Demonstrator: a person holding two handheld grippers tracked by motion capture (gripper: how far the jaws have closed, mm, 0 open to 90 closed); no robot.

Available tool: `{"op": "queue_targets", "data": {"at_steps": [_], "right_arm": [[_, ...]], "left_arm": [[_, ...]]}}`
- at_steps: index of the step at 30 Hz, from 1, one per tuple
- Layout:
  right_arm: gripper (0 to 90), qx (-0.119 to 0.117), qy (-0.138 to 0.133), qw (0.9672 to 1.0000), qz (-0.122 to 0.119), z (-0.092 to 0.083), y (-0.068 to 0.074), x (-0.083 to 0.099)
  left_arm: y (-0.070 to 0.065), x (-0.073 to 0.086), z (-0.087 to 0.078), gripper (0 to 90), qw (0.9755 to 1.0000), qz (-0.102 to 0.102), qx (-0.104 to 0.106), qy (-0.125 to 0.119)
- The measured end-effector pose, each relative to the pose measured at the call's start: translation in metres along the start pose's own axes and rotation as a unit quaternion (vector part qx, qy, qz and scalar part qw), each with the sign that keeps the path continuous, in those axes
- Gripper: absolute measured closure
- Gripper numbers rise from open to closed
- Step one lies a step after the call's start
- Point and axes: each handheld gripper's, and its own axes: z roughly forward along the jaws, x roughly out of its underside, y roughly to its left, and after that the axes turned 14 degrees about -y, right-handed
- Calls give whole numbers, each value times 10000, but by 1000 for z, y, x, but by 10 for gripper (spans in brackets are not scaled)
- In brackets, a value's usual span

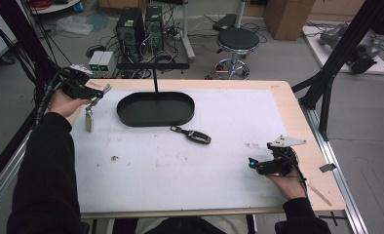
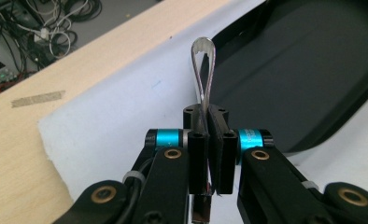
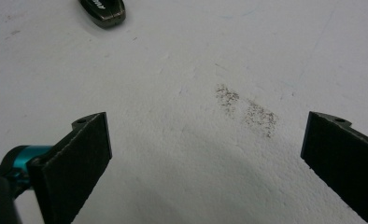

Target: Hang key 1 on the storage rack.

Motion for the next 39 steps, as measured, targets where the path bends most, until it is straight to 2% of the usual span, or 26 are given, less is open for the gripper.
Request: {"op": "queue_targets", "data": {"at_steps": [2,3,9,14,17,23,25,27,31,33,35,39], "right_arm": [[10,-4,-12,10000,38,-1,0,0],[10,-4,-12,10000,38,-1,0,0],[10,-51,-12,10000,-21,1,2,0],[10,-60,-12,10000,11,0,1,-1],[10,-69,-33,10000,1,1,1,-1],[10,-138,-14,9999,-22,4,3,-3],[10,-150,-3,9999,-47,5,4,-3],[10,-162,-15,9999,-39,5,4,-4],[10,-176,-4,9998,-41,6,5,-4],[10,-178,-2,9998,-38,7,5,-4],[10,-184,-3,9998,-47,7,5,-4],[10,-182,2,9998,-37,6,5,-4]], "left_arm": [[-4,-7,-14,866,9999,-14,110,-89],[-4,-7,-14,867,9999,-14,110,-89],[-15,-22,-38,867,9991,116,74,-413],[-25,-32,-54,867,9966,178,304,-740],[-28,-35,-60,866,9957,159,341,-852],[-37,-41,-62,866,9950,258,400,-883],[-41,-44,-61,866,9957,358,443,-730],[-47,-50,-60,866,9954,503,494,-642],[-57,-66,-58,866,9930,670,616,-751],[-60,-72,-55,866,9927,737,624,-729],[-61,-76,-51,866,9924,749,623,-750],[-63,-79,-43,867,9909,751,592,-942]]}}
